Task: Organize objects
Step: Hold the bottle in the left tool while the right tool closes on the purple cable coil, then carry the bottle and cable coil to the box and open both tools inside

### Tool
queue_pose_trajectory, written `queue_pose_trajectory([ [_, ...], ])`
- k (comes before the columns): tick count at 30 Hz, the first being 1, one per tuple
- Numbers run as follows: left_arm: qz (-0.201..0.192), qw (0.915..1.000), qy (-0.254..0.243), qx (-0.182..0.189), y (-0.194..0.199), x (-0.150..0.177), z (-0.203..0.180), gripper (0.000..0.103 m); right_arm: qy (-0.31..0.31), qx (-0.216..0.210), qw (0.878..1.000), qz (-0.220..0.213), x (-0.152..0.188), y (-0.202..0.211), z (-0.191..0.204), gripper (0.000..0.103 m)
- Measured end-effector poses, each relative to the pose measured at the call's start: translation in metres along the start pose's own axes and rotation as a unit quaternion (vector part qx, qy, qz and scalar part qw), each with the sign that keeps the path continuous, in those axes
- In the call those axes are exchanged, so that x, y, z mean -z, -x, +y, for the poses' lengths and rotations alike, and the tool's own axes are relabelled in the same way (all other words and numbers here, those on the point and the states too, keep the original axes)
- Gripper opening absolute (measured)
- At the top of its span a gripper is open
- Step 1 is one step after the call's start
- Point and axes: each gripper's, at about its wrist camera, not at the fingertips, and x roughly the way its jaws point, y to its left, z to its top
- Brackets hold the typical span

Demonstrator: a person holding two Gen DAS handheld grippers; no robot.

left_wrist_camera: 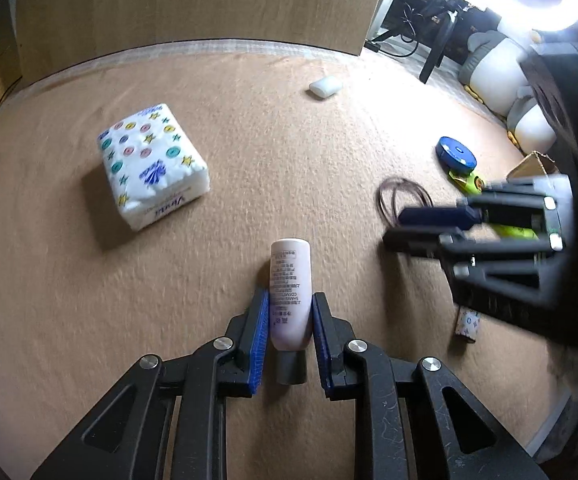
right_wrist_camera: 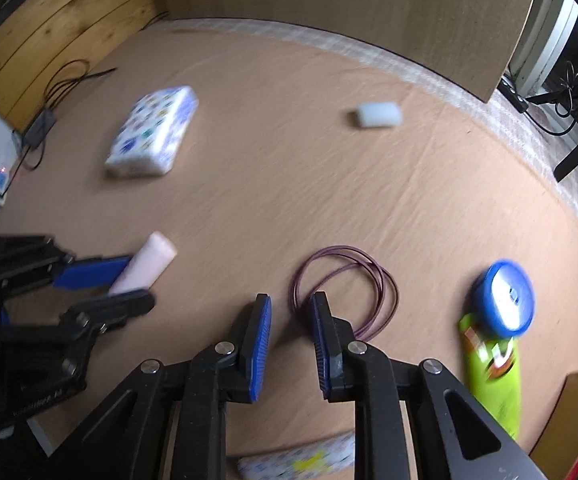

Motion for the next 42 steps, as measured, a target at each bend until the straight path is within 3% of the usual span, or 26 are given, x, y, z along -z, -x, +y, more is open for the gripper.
queue_pose_trajectory([
  [4,-0.001,0.9998,0.017,0.006,0.006,0.01,0.005,0.022,0.006,0.003,1.0,-0.013,0.024,0.01,0.009,0.004],
  [7,-0.001,0.9993,0.034,0.014,0.009,0.016,0.008,0.022,-0.005,-0.001,1.0,-0.024,0.032,0.009,0.015,0.004],
  [15,0.0,0.9971,0.068,0.035,0.017,0.032,0.016,0.022,-0.099,-0.089,0.99,-0.039,0.042,0.014,0.002,0.003],
  [26,-0.015,0.9945,0.091,0.049,0.035,0.034,0.018,0.022,-0.183,-0.172,0.963,-0.102,0.06,0.068,-0.022,0.003],
  [35,-0.041,0.9948,0.04,0.084,0.058,0.006,-0.04,0.022,-0.212,-0.168,0.949,-0.164,0.093,0.135,-0.05,0.003],
  [42,-0.045,0.9905,-0.022,0.128,0.056,-0.016,-0.123,0.022,-0.254,-0.12,0.94,-0.195,0.146,0.177,-0.092,0.003],
])
